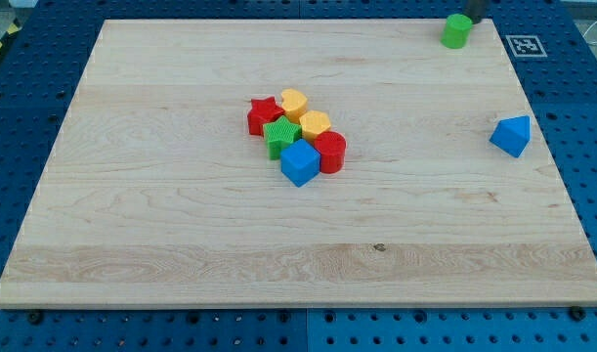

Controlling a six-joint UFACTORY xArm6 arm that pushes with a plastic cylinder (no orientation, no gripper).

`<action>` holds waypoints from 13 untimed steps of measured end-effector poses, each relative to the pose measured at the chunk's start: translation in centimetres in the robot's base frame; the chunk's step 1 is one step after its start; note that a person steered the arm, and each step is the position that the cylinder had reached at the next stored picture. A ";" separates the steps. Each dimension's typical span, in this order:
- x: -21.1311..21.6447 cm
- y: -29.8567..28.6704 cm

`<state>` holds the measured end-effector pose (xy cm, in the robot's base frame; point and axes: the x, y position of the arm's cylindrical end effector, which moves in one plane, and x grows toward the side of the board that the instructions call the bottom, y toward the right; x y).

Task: Slide the green circle closer to the red circle

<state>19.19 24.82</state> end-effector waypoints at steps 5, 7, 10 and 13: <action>10.6 -2.3; 9.1 -1.0; 16.3 -6.7; 16.6 -11.5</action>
<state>35.83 13.31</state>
